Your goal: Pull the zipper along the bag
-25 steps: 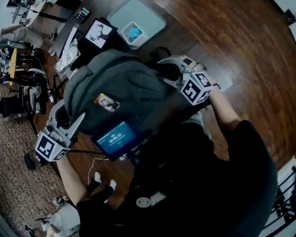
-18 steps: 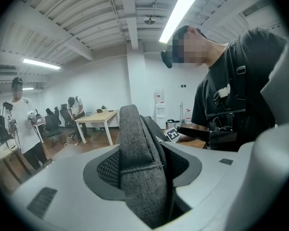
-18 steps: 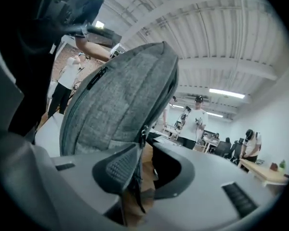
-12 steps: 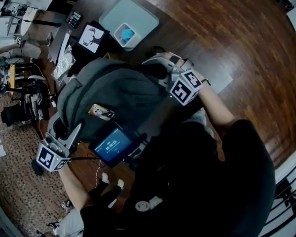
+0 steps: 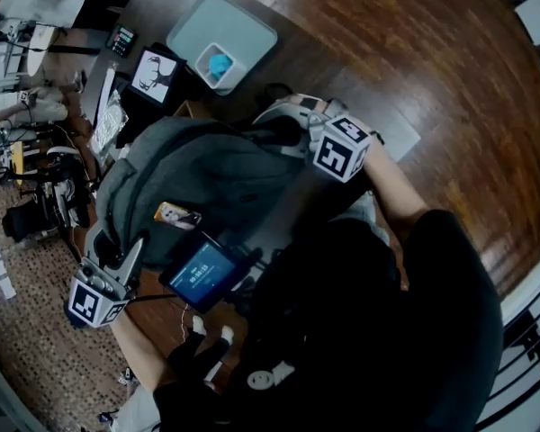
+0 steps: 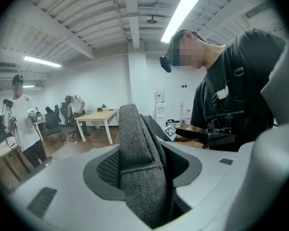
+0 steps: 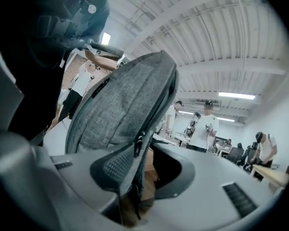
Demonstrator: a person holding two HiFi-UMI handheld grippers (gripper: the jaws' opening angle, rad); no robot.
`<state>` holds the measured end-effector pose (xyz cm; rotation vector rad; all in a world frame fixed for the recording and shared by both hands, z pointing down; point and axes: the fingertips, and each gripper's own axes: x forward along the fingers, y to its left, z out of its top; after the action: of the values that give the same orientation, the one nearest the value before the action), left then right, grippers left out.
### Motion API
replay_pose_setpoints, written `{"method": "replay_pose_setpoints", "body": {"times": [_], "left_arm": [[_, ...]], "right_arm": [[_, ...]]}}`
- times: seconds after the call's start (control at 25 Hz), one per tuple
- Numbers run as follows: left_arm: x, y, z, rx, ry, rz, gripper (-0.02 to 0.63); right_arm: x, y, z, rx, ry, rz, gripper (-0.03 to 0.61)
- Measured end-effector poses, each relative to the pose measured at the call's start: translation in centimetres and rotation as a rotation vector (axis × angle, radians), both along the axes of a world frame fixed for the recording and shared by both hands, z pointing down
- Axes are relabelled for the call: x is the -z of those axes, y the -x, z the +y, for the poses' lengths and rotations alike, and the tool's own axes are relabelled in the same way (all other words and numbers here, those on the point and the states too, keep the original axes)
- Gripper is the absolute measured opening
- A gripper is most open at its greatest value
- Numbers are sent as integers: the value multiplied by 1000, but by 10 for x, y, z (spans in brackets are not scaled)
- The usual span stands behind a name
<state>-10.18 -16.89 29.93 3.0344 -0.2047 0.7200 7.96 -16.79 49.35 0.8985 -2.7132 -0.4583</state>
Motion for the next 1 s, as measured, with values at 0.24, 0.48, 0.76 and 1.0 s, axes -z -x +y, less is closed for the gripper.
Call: {"method": "replay_pose_setpoints", "body": {"times": [0.24, 0.48, 0.76, 1.0], "left_arm": [[0, 1, 1, -3, 8, -4, 218], [0, 8, -6, 14, 28, -12, 218], [-2, 9, -3, 2, 28, -8, 218], [-3, 7, -1, -4, 26, -7, 218]], "right_arm": [[1, 9, 0, -16, 34, -20, 115], [1, 15, -19, -195, -1, -62, 112], [-2, 13, -31, -266, -57, -17, 106], [5, 12, -27, -234, -137, -12, 104]]}}
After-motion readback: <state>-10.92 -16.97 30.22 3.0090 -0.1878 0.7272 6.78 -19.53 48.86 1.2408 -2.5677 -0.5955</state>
